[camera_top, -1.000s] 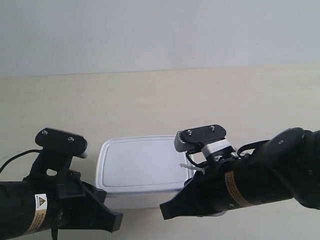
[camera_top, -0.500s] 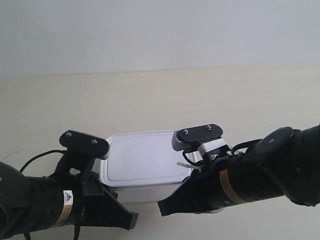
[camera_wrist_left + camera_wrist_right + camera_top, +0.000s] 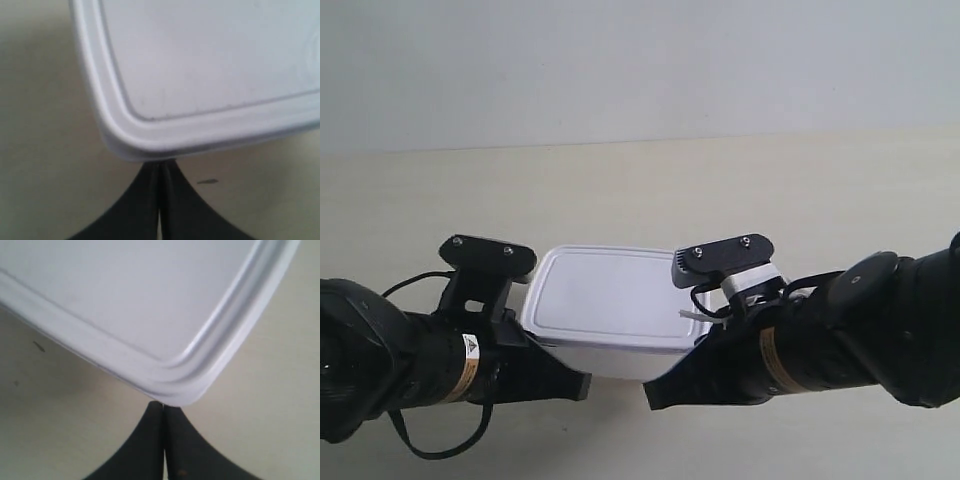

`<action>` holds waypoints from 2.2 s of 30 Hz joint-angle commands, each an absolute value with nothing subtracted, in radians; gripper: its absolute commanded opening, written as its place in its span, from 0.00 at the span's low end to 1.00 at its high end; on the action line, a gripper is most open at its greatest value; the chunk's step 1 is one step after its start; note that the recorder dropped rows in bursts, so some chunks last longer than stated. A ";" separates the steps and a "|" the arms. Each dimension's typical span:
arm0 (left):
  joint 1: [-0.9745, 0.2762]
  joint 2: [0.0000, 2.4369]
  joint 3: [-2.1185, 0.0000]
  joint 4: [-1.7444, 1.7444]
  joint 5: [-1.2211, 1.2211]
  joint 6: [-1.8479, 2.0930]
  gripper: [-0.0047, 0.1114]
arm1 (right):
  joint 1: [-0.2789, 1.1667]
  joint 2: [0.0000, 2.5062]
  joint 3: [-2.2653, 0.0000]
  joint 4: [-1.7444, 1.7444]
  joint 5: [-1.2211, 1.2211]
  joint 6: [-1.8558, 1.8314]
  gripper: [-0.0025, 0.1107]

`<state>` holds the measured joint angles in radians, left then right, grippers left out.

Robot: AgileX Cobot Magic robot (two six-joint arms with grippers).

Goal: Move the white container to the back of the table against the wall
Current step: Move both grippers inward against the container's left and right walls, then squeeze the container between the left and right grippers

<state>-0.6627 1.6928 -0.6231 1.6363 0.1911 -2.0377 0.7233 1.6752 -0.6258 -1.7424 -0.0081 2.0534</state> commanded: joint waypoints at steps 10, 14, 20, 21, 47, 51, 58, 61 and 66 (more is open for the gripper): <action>-0.598 1.702 -0.670 1.697 0.152 -2.037 0.04 | 0.727 1.760 -0.715 -1.744 0.015 2.029 0.02; -0.598 1.703 -0.694 1.710 0.144 -2.037 0.04 | 0.727 1.762 -0.726 -1.744 0.039 2.022 0.02; -0.591 1.741 -0.735 1.716 0.146 -2.037 0.04 | 0.725 1.775 -0.762 -1.744 0.061 2.014 0.02; -0.589 1.756 -0.743 1.716 0.144 -2.037 0.04 | 0.725 1.789 -0.767 -1.744 0.064 2.014 0.02; -0.529 1.886 -0.896 1.725 0.088 -2.037 0.04 | 0.721 1.852 -0.814 -1.718 0.319 1.780 0.02; -0.529 1.894 -0.911 1.733 0.087 -2.037 0.04 | 0.721 1.873 -0.846 -1.684 0.331 1.726 0.02; -0.527 1.896 -0.939 1.744 0.094 -2.037 0.04 | 0.721 1.930 -0.904 -1.646 0.375 1.623 0.02; -0.525 1.896 -0.959 1.744 0.091 -2.037 0.04 | 0.721 1.948 -0.922 -1.637 0.386 1.576 0.02; -0.518 1.896 -0.986 1.744 0.089 -2.029 0.04 | 0.721 1.953 -0.927 -1.650 0.429 1.546 0.02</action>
